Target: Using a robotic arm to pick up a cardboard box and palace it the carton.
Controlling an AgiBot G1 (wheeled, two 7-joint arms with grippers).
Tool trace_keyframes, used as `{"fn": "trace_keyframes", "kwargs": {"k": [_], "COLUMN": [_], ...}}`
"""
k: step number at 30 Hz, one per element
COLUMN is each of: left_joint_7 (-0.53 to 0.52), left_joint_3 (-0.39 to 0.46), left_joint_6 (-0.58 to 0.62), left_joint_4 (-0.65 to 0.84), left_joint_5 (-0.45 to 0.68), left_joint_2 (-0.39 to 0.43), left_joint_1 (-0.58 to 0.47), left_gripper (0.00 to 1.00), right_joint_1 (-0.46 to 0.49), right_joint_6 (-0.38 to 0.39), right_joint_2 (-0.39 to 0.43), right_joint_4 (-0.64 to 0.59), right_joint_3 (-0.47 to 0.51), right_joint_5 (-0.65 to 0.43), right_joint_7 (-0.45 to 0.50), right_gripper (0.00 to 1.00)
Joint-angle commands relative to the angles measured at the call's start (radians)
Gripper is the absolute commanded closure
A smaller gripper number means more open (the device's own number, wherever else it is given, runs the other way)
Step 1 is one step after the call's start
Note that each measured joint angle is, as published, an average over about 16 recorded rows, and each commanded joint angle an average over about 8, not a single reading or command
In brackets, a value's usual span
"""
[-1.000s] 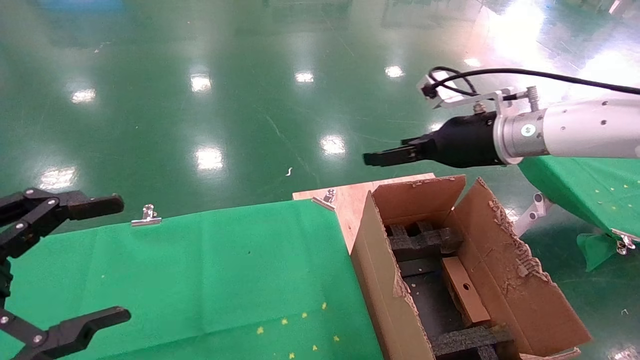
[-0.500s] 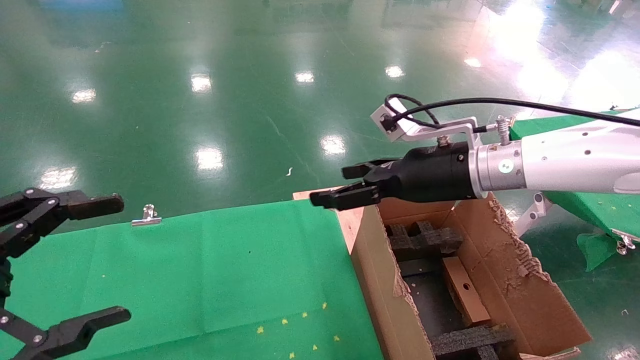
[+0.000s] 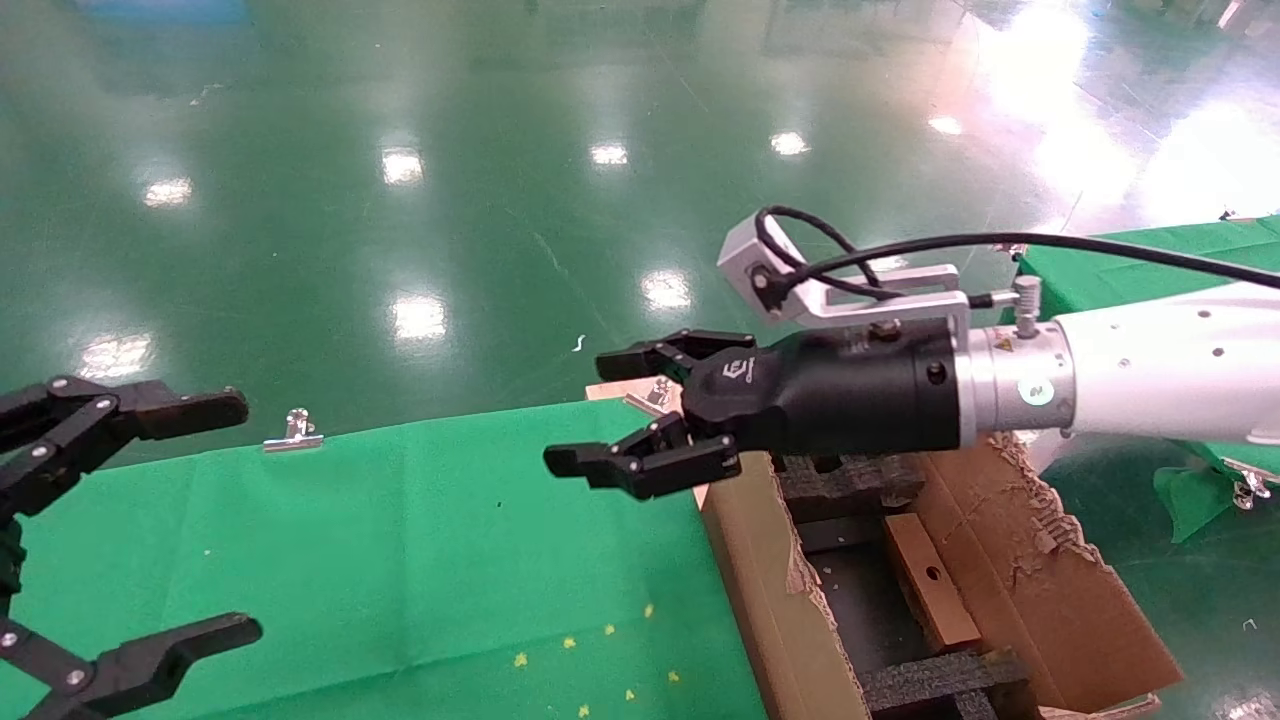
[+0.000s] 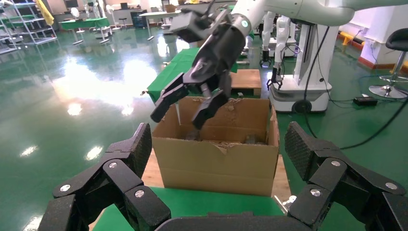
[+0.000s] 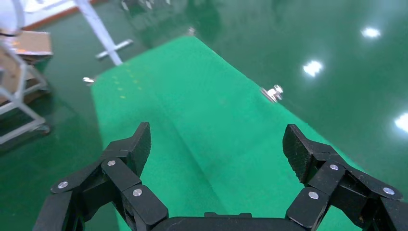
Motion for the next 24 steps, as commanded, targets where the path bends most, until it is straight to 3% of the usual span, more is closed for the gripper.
{"fn": "trace_keyframes", "kwargs": {"k": [1, 5, 9, 12, 24], "left_joint_7": [0.000, 0.000, 0.000, 0.000, 0.000], "left_joint_3": [0.000, 0.000, 0.000, 0.000, 0.001], "left_joint_6": [0.000, 0.000, 0.000, 0.000, -0.001], "left_joint_4": [0.000, 0.000, 0.000, 0.000, 0.000], "left_joint_5": [0.000, 0.000, 0.000, 0.000, -0.001], "left_joint_2": [0.000, 0.000, 0.000, 0.000, 0.000], "left_joint_1": [0.000, 0.000, 0.000, 0.000, 0.000], "left_gripper": [0.00, 0.00, 0.00, 0.00, 0.00], "right_joint_1": [-0.032, -0.095, -0.159, -0.207, -0.351], "right_joint_6": [-0.024, -0.073, -0.122, -0.159, -0.268], "right_joint_2": [-0.001, -0.003, -0.006, -0.008, -0.013], "right_joint_4": [0.010, 0.032, 0.052, 0.068, 0.116], "right_joint_3": [0.046, 0.139, 0.231, 0.301, 0.512], "right_joint_5": [0.016, 0.047, 0.079, 0.103, 0.176], "right_joint_7": [-0.034, -0.102, -0.170, -0.222, -0.366], "right_gripper": [0.40, 0.43, 0.22, 0.16, 0.13]}}
